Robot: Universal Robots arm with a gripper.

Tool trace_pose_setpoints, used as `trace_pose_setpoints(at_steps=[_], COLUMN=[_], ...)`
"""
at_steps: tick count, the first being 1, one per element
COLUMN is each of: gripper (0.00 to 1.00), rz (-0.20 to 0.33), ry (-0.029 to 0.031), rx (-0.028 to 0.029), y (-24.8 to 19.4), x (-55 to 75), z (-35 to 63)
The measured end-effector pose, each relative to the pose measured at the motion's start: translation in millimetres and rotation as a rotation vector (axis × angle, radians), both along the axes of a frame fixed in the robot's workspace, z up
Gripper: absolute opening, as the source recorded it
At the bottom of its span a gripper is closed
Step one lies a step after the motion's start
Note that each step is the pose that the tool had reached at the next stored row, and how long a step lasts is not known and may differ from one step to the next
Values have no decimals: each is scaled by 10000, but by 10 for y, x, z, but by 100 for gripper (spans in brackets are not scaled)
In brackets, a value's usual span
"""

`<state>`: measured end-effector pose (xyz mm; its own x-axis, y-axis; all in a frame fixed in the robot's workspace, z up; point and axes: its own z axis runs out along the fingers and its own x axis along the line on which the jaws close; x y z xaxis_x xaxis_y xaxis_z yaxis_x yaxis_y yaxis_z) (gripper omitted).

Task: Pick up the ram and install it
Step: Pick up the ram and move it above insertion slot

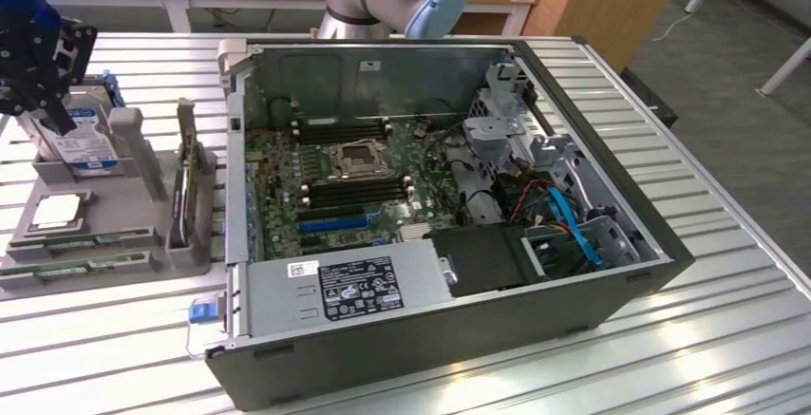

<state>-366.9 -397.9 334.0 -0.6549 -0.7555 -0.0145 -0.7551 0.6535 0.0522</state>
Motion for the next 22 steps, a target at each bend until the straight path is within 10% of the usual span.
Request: trace_pose_setpoints(at_steps=[22], gripper=[10], rz=[3466], ry=[421], rx=[7], y=[-20], x=[0], z=[-273])
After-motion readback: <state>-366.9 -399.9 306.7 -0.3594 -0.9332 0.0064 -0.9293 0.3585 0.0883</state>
